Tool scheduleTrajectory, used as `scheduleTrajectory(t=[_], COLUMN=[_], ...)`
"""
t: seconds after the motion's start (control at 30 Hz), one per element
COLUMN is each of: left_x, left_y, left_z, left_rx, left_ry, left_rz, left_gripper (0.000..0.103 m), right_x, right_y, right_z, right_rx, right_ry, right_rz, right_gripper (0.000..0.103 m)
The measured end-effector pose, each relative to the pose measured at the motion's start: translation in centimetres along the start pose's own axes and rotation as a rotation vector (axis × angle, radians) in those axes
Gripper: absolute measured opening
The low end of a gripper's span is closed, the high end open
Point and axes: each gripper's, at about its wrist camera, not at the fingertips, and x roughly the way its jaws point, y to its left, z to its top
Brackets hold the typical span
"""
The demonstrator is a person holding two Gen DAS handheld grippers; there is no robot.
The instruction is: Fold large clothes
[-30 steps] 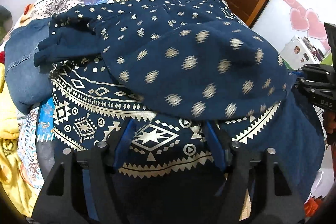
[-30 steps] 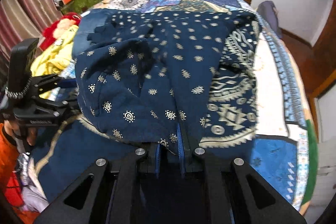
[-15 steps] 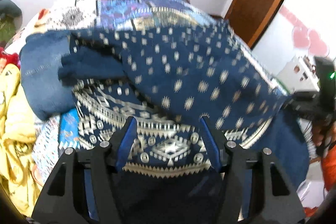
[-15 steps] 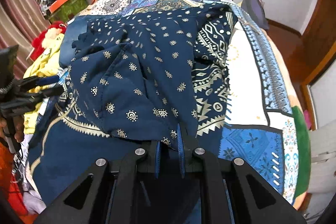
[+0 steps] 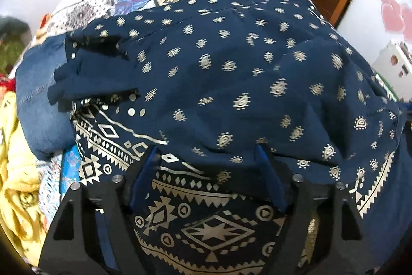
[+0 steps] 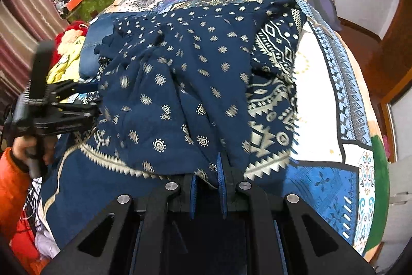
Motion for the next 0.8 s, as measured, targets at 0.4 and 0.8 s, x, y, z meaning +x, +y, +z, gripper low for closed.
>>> scheduleTrajectory(t=[0.4, 0.8], left_x=[-2.5, -7.1], left_y=[1.2, 12.8], left_z=[0.3, 1.2], left_rx=[-0.018, -0.216], left_ry=[-0.043, -0.107], left_rz=[0.010, 0.169], left_gripper=[0.077, 0.077], right_x=[-2.6, 4.4], right_y=[-4.6, -5.7], right_z=[0.2, 12.9], right_rx=[0.072, 0.110], right_ry=[-0.010, -0.086], right_rz=[-0.112, -0.183], right_gripper=[0.011, 0.011])
